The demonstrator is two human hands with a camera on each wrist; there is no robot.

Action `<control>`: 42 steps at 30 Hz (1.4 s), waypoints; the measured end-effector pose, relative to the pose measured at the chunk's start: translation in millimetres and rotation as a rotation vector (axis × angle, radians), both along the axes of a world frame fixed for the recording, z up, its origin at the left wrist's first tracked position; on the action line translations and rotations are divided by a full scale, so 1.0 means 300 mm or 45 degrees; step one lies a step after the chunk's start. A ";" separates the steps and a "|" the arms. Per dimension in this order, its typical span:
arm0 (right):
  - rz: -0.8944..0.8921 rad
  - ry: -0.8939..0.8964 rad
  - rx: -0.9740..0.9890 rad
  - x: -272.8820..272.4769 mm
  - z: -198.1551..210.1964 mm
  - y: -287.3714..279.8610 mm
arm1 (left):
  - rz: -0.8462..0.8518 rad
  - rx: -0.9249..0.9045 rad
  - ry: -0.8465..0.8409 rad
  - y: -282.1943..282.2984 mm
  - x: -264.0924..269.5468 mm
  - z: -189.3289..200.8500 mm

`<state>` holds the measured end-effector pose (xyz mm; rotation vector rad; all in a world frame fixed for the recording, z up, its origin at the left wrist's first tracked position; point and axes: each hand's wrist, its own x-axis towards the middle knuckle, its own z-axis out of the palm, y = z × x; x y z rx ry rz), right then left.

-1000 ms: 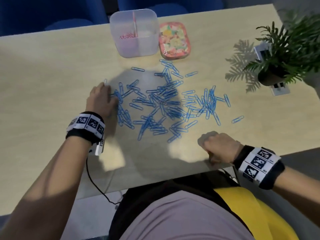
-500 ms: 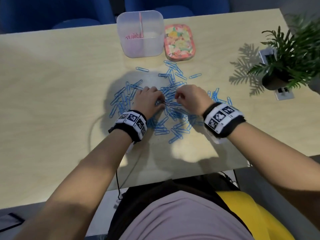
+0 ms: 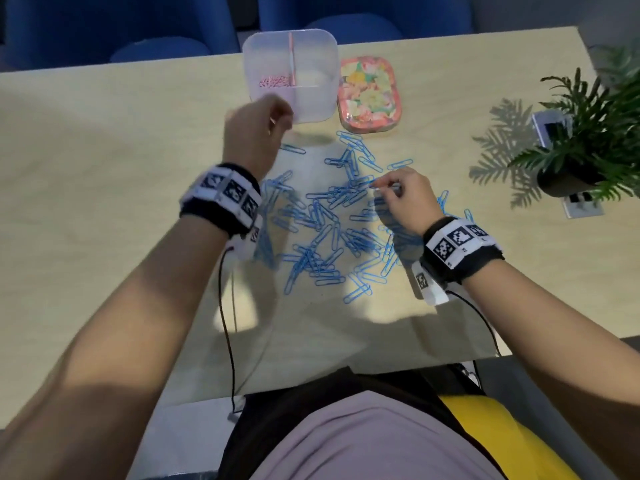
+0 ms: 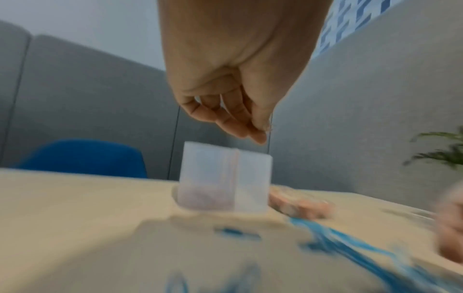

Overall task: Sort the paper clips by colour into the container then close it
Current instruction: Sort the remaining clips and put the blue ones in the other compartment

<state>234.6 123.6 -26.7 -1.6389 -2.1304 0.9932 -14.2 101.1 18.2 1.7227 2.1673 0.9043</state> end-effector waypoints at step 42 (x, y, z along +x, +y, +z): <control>-0.296 -0.523 0.000 -0.031 0.003 -0.066 | -0.572 -0.605 0.253 -0.043 0.084 -0.202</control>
